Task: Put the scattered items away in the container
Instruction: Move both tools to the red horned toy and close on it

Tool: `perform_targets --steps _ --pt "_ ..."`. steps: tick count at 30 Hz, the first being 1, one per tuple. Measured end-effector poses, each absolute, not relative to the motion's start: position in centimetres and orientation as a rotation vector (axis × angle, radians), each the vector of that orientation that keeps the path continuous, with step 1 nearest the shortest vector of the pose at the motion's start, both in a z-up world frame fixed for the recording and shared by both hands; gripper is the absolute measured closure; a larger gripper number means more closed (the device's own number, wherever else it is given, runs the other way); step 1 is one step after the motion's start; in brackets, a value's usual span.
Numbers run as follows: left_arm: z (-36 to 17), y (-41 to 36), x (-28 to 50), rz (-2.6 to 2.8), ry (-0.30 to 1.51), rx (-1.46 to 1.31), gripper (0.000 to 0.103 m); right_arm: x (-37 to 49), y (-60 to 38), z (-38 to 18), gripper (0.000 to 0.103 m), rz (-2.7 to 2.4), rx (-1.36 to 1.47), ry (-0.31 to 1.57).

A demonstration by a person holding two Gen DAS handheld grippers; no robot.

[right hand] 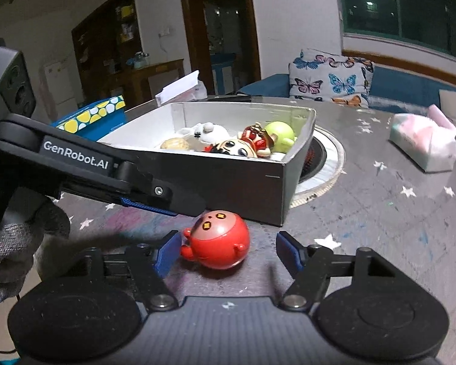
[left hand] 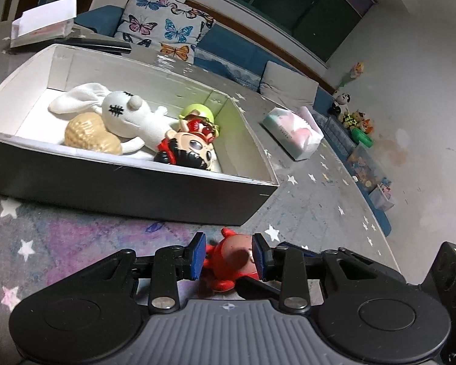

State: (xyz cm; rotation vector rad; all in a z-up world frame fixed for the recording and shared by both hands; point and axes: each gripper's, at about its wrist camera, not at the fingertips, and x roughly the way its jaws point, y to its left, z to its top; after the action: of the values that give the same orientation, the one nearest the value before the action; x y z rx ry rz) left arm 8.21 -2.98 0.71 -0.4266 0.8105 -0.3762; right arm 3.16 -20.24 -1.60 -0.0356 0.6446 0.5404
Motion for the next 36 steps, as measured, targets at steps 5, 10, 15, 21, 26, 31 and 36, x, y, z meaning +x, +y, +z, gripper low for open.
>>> perform_targets --steps 5,10,15,21,26,31,36 --pt "0.5 -3.8 8.4 -0.394 0.827 -0.4 0.068 3.5 -20.0 -1.9 0.044 0.561 -0.006 0.656" --pt "0.2 -4.1 8.6 -0.402 0.842 -0.399 0.067 3.7 -19.8 -2.1 0.052 0.572 0.003 0.664" --pt "0.2 -4.5 8.6 -0.413 0.843 -0.377 0.066 3.9 -19.8 -2.4 0.052 0.57 0.007 0.671" --pt "0.2 -4.6 8.5 -0.417 0.849 -0.369 0.065 3.9 -19.9 -2.6 0.054 0.572 0.013 0.673" --pt "-0.1 -4.8 8.4 -0.42 0.863 -0.378 0.061 3.6 -19.5 -2.6 0.054 0.559 -0.013 0.663" --pt "-0.3 -4.8 7.9 -0.431 0.853 -0.378 0.059 3.2 -19.3 -2.7 0.054 0.551 -0.039 0.656" --pt "-0.4 -4.9 7.5 -0.436 0.847 -0.373 0.059 2.5 -18.9 -2.8 0.054 0.539 -0.08 0.636"
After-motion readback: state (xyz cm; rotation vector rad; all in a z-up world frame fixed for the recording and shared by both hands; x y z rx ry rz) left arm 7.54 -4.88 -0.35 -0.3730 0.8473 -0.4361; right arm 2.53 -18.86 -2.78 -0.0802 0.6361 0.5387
